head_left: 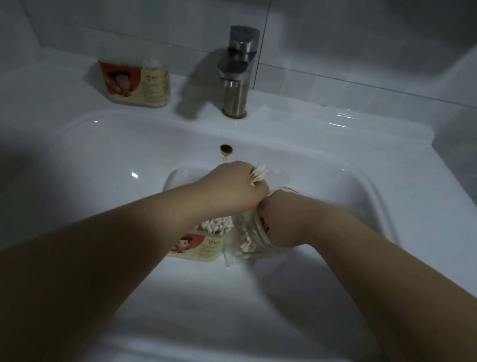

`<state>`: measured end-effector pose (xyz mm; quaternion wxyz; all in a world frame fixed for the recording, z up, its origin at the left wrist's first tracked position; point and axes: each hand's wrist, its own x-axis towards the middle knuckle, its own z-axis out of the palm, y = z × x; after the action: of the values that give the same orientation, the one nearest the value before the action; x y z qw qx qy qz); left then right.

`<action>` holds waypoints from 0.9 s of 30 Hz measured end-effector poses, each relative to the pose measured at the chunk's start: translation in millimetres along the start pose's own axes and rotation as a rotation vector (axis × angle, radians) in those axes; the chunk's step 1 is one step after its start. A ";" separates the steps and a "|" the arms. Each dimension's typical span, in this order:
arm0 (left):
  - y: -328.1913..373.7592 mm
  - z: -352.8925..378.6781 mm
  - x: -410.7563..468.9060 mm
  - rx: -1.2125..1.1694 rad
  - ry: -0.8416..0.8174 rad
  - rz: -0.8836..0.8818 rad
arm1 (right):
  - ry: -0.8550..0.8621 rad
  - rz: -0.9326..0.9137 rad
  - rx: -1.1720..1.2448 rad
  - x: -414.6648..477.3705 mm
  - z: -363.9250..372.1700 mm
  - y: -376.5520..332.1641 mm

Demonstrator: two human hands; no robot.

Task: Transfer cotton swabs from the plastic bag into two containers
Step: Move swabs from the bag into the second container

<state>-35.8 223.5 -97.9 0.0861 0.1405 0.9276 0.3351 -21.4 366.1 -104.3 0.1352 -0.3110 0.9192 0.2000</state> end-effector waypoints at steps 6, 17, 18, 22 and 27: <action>0.4 -0.1 2.2 -0.015 -0.008 -0.022 | 0.073 0.001 -0.012 0.3 1.8 -1.2; -8.9 0.1 0.6 0.178 -0.088 0.003 | 0.064 0.187 0.219 -7.1 -6.7 9.3; -8.7 -0.4 0.6 0.184 -0.081 0.002 | 0.079 0.206 0.220 -9.4 -8.7 10.5; -10.7 -2.7 1.9 0.250 -0.015 -0.044 | 0.114 0.239 0.236 -20.3 -16.0 14.3; -17.3 -4.2 3.0 0.234 -0.006 -0.136 | 0.212 0.275 0.349 -25.5 -18.3 25.9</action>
<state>-43.2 209.2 -106.0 0.0946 0.0874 0.9675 0.2176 -20.3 389.8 -71.3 0.0610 -0.1742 0.9826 0.0209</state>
